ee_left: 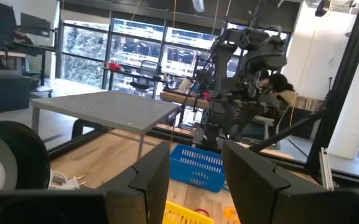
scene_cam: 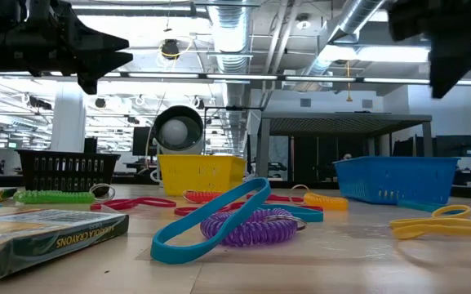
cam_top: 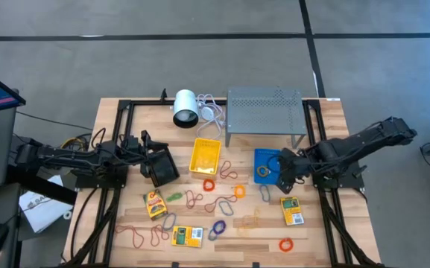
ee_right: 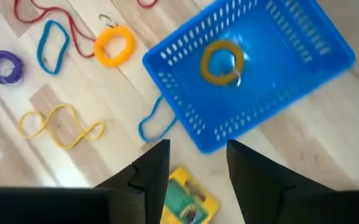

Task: Pick & Place Office Desk Supplies
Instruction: Put the yellow rubber band into the yellow basket

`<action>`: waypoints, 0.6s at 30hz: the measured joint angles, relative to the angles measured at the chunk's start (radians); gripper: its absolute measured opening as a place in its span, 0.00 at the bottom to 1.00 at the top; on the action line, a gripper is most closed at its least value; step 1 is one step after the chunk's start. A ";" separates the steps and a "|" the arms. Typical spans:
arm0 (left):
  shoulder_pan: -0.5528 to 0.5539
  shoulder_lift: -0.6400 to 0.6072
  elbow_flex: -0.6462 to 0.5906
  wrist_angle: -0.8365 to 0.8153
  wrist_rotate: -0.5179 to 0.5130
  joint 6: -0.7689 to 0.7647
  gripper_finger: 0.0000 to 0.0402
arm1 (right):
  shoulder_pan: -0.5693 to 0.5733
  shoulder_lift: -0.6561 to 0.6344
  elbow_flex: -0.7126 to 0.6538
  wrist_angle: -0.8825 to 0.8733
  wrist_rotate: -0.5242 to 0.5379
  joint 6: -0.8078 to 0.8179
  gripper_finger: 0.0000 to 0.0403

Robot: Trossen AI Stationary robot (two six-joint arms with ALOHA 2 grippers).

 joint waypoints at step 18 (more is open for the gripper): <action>0.000 0.027 0.034 0.002 0.102 -0.056 0.35 | 0.346 0.058 0.018 0.012 0.093 0.406 0.32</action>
